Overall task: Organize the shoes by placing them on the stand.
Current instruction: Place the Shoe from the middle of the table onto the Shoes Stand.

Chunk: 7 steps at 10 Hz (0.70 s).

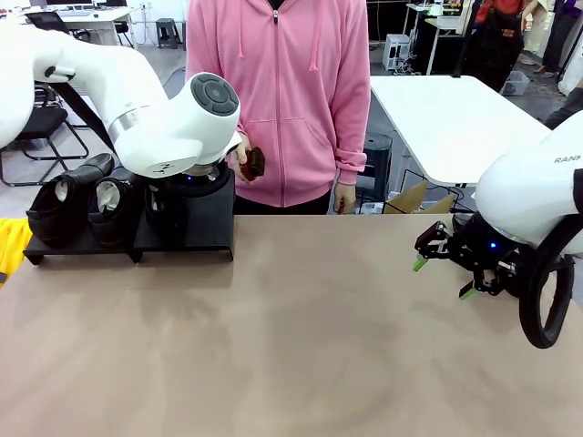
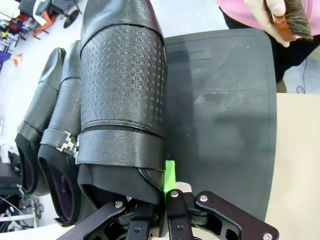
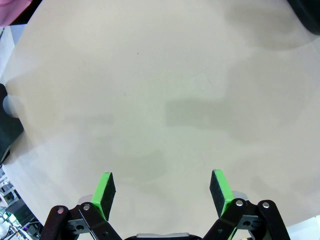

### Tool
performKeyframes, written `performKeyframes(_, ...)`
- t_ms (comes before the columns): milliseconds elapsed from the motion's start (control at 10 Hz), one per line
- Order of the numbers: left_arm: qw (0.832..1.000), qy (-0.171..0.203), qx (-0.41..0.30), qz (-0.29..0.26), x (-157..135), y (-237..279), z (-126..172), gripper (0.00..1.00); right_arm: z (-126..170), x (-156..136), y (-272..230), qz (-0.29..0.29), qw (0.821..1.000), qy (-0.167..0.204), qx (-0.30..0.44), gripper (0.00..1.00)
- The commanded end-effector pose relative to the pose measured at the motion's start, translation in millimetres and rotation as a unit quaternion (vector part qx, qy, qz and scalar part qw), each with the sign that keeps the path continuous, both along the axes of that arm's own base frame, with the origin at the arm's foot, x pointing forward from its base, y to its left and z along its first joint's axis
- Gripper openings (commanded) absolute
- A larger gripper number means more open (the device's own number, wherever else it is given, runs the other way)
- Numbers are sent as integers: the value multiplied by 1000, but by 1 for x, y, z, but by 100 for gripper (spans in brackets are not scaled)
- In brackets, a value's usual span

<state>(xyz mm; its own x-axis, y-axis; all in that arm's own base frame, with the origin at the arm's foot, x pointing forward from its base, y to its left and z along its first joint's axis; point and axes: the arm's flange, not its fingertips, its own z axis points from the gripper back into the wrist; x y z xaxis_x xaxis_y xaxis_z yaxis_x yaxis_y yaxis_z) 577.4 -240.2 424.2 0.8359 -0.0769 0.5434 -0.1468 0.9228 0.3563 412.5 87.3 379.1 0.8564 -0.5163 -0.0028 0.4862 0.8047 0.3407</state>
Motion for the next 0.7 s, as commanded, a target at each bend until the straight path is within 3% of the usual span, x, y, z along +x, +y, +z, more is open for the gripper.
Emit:
performKeyframes(0,1000,-3,3,6,-6,7,6,0,0,1,0,2,1000,-3,-3,100)
performKeyframes(600,1000,23,-15,-6,-1,11,-6,0,0,1,0,2,1000,-3,-3,100)
